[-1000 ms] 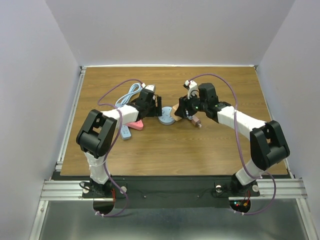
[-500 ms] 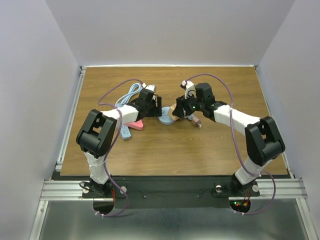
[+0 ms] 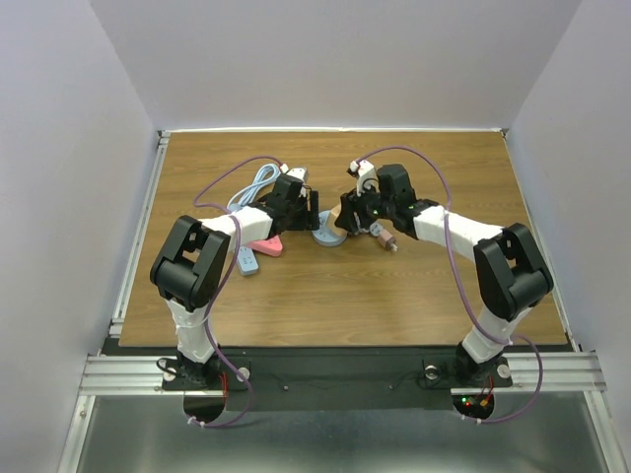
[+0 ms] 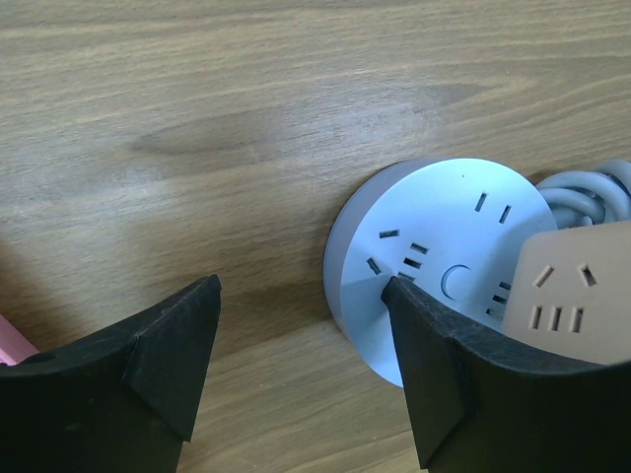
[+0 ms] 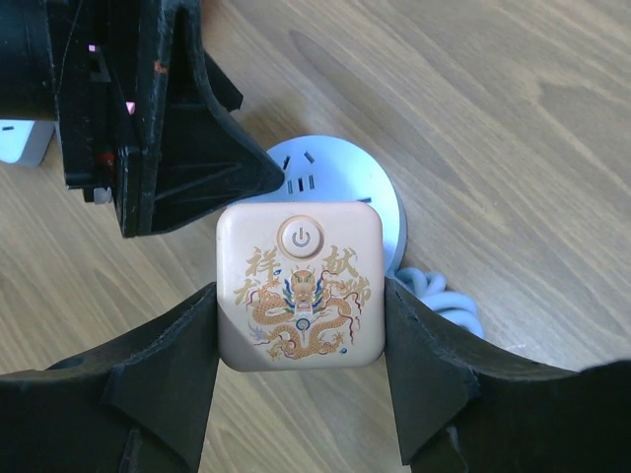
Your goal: Insert the plug
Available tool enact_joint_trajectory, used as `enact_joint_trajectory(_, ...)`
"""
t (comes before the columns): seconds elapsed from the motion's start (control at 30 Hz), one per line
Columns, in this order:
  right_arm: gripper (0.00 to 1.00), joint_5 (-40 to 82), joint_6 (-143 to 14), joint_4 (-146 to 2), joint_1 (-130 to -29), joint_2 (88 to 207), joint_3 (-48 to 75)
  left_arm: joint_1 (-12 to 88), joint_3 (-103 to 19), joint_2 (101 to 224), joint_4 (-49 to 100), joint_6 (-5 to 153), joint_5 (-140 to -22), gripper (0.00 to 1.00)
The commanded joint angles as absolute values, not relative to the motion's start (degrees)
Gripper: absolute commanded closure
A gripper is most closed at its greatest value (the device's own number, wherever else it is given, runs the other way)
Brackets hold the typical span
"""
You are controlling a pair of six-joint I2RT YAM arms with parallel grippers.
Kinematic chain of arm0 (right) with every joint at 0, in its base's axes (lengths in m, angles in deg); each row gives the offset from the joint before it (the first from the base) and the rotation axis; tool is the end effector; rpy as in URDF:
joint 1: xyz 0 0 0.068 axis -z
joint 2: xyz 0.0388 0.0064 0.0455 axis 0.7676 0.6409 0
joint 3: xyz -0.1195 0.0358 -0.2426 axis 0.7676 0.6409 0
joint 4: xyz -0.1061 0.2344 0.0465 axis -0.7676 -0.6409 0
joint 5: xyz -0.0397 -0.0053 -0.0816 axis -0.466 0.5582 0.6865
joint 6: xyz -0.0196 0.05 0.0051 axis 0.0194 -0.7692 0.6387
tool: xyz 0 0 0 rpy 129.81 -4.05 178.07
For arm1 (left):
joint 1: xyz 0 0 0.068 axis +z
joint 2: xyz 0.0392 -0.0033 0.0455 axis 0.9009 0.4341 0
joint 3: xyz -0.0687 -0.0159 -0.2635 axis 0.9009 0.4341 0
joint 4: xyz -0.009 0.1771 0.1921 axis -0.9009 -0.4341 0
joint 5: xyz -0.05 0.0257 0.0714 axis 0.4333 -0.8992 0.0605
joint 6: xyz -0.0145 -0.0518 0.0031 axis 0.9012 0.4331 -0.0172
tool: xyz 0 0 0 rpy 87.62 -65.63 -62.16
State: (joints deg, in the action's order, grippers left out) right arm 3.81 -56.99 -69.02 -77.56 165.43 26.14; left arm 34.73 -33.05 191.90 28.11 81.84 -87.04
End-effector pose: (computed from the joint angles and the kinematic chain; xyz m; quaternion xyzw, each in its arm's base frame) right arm 0.3317 0.1889 0.2198 -0.3084 0.8114 0.2895 0.4034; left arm 0.3460 -0.1975 0.1816 0.0848 0.8919 -0.1989 0.3973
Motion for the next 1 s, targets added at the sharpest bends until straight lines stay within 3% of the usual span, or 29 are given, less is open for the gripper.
enact_joint_trajectory(0.0,0.99,7.46,-54.45,-65.68,-79.23,166.62,23.62,34.65,-33.63,192.8,25.36,80.29,-86.2,0.21)
enact_joint_trajectory(0.97,1.0,12.21,-55.5,-65.76,-79.67,161.09,28.1,34.74,-33.9,192.97,24.92,80.11,-86.03,0.21)
